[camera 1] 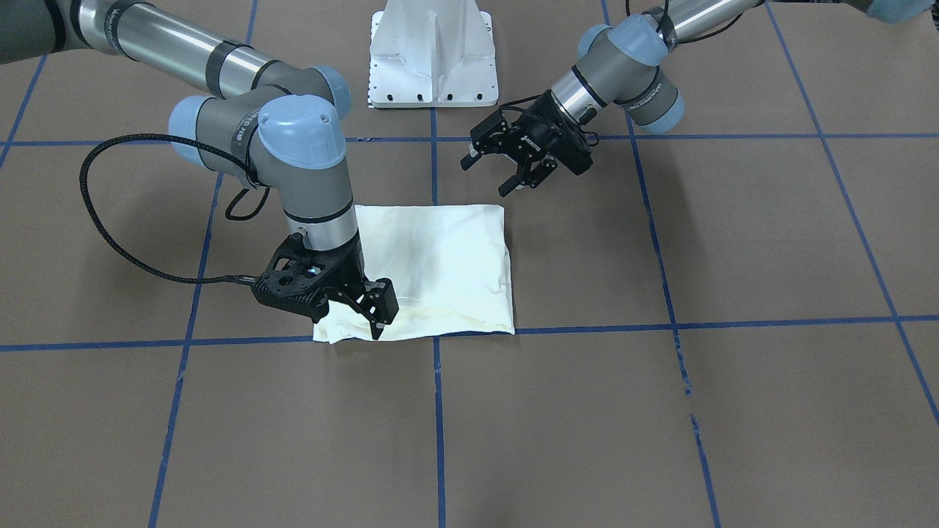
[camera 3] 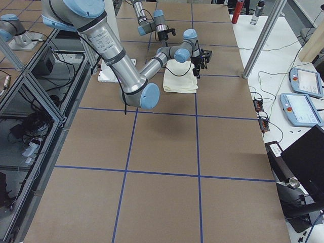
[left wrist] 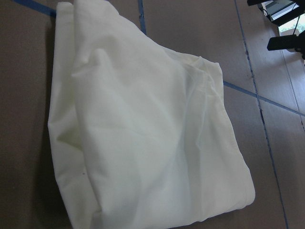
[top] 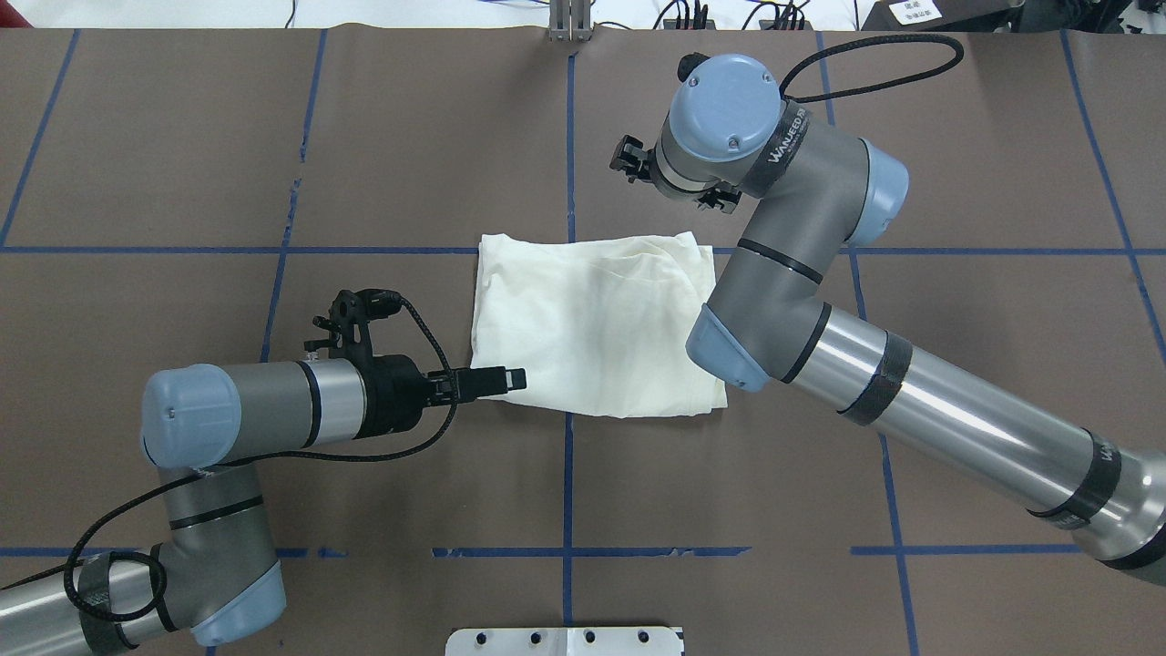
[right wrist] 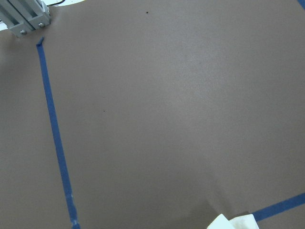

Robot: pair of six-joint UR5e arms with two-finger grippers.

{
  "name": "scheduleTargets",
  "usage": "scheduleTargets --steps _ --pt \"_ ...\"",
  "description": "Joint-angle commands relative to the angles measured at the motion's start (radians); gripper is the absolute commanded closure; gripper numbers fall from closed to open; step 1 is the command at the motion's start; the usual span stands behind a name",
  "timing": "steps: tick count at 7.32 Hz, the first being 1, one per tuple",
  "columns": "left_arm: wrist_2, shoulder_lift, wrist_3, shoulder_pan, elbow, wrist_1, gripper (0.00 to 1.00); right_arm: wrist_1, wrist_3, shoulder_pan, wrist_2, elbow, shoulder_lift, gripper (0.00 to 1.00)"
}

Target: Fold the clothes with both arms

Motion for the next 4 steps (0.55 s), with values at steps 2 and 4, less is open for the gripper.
scheduleTargets --steps 2,4 --pt "0.037 -0.052 -0.004 0.006 0.005 0.084 0.01 0.002 -0.002 0.000 0.002 0.002 0.001 0.00" --pt "0.039 -0.058 -0.004 0.012 0.056 0.080 0.01 0.002 -0.002 0.000 0.003 0.002 0.000 0.00"
